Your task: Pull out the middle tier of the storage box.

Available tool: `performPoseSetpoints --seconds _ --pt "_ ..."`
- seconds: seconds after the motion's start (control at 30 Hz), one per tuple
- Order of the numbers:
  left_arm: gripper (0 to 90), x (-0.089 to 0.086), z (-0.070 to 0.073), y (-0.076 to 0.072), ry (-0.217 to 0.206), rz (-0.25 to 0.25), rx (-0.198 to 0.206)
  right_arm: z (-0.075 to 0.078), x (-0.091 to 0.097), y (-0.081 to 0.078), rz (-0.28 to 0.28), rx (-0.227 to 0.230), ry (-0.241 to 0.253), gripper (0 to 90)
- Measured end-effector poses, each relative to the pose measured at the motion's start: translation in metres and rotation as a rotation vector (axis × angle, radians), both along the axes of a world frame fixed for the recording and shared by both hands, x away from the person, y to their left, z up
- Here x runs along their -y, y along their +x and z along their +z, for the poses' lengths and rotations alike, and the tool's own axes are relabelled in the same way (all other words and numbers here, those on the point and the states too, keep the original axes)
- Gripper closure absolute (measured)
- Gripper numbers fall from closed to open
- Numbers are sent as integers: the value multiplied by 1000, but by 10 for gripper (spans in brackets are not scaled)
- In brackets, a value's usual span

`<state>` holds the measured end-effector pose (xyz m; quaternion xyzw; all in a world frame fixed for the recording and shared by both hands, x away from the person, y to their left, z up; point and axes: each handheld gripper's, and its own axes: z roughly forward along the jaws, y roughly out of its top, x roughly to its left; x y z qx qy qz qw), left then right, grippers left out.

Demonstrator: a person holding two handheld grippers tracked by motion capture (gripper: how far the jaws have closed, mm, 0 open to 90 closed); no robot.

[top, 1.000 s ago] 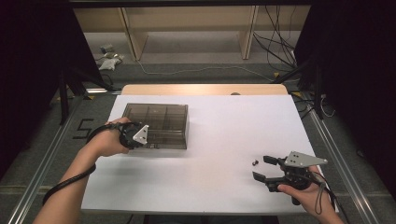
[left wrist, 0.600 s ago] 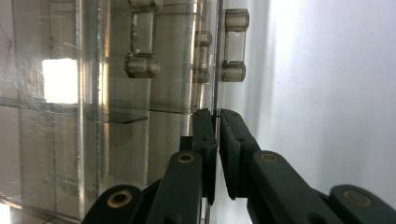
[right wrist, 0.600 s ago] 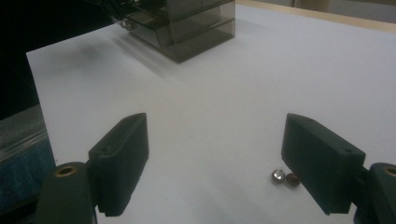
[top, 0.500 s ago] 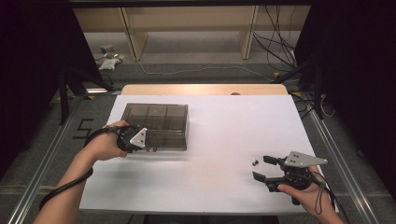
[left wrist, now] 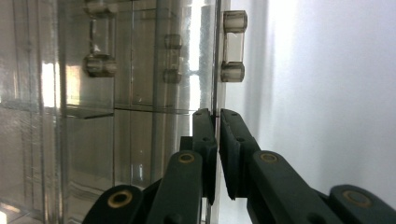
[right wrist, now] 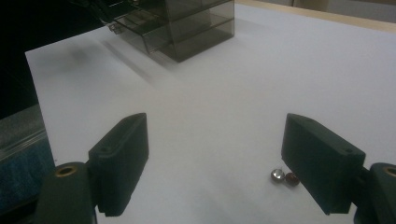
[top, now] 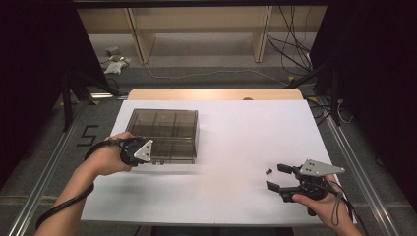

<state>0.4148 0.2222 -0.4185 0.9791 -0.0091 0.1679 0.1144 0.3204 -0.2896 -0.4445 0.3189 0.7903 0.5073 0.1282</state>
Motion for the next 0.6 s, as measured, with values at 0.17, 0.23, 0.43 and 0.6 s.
performPoseSetpoints --seconds 0.17,0.23,0.43,0.6 --pt "852 1 0 -7 1 -6 7 0 0 0 -2 0 -4 239" --pt "852 0 -1 -10 3 -10 7 0 0 0 -2 1 -1 239" --pt "854 -3 -2 -16 5 -21 6 0 0 0 -2 1 -3 239" --pt "854 -3 -3 -19 6 -29 14 0 0 0 -1 2 -5 239"
